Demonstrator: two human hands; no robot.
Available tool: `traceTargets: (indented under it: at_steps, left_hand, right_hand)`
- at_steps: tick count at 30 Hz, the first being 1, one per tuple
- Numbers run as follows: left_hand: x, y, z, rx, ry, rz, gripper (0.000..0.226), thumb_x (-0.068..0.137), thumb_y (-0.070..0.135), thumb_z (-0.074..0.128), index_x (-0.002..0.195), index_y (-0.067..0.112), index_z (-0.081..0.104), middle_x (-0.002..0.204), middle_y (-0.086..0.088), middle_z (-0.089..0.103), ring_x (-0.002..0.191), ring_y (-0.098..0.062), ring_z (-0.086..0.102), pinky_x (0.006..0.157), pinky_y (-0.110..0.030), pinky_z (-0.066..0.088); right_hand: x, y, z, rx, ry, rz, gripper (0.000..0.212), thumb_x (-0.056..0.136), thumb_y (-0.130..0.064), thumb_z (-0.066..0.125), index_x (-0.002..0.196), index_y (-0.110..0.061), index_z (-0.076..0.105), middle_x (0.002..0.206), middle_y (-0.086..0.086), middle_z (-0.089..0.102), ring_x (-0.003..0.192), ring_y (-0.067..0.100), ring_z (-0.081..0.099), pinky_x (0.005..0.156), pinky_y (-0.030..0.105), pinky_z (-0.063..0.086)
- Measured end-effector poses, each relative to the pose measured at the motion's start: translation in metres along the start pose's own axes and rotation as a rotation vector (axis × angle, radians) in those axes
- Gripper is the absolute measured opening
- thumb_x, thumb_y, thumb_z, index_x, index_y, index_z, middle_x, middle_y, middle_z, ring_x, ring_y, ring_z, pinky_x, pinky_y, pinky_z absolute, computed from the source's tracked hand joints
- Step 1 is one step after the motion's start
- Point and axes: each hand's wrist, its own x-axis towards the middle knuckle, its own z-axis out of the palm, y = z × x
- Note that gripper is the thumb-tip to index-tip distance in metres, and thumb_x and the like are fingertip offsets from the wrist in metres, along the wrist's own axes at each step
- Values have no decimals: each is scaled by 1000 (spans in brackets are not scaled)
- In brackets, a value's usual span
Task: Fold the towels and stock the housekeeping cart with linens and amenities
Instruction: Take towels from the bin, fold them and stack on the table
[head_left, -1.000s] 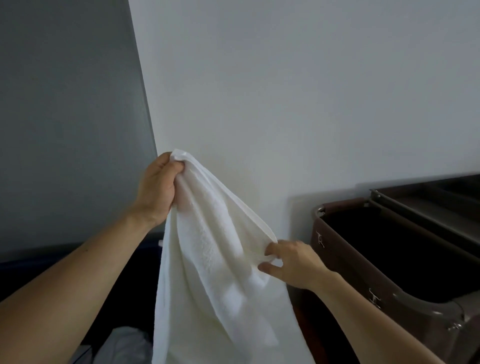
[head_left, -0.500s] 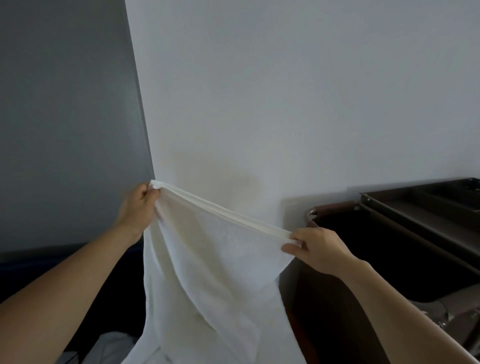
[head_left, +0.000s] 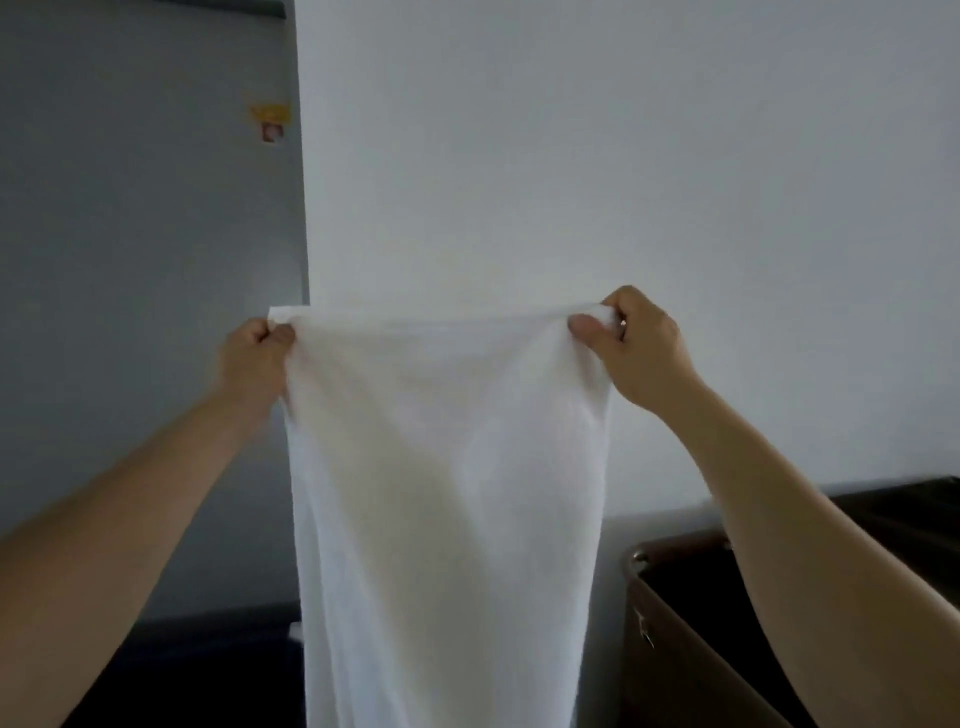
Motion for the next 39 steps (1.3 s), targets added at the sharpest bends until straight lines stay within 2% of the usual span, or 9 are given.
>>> traceTargets:
  at_steps: [4,8,12,19,23,26,29,35,39]
  left_hand:
    - [10,1,-11,-40,-81,-120,23,100,10,50,78,13,59,92,-15,55,65,-20,47,62,-31,40]
    - [17,11,-18,-168,-71,-114,24,100,12,51,77,16,59,87,-11,57,76,-21,52,66,-32,43]
    - [12,14,-17,-208,-140,-165,25,99,12,51,77,19,57,74,-1,55,62,-12,52,55,-24,44]
    - [5,8,4,-15,86,-82,27,96,10,40,70,8,48,67,-7,43,59,-22,41,49,-26,33]
    - [-6,-24,14,69,140,45,34,90,39,27,91,14,49,86,-2,50,84,-20,46,76,-32,33]
    - [-8,-40,19,-29,123,-1,30,76,44,27,69,19,42,65,6,40,68,-17,40,58,-32,30]
    - [-17,-51,21,-79,70,-29,20,72,40,39,60,26,31,58,8,29,60,-14,30,55,-33,25]
    - [-40,-76,18,-56,20,56,34,69,47,50,62,15,44,54,15,34,48,-3,31,49,-27,25]
    - [-45,-78,16,47,-18,84,41,69,47,51,78,7,57,66,6,51,60,-8,47,53,-30,36]
  right_hand:
    - [22,-17,-12,-148,-311,-23,27,90,-40,67,88,-19,51,80,-8,51,77,17,49,61,29,37]
    - [40,-31,-29,25,-108,-49,25,91,-36,68,79,-25,49,76,-3,56,59,16,55,53,27,42]
    - [35,-29,-33,-43,-164,-2,23,92,-36,66,80,-25,49,65,1,60,37,10,54,45,23,40]
    - [29,-39,-30,127,37,21,11,92,-38,64,93,-34,54,89,2,62,71,25,58,66,34,50]
    - [18,-27,-36,278,37,85,11,90,-34,69,92,-39,59,82,-3,62,58,4,57,48,21,45]
    - [6,-14,-33,326,-94,213,26,90,-35,70,108,-17,64,84,0,61,59,8,56,49,21,43]
    - [-9,0,-31,458,-352,298,52,81,-40,77,100,7,64,84,11,62,71,22,53,63,34,40]
    - [-26,29,-39,662,-772,447,34,64,-16,84,93,-1,73,86,9,73,58,11,62,47,18,45]
    - [-32,38,-35,578,-666,553,28,57,-16,87,80,-5,74,77,5,68,46,7,41,42,17,31]
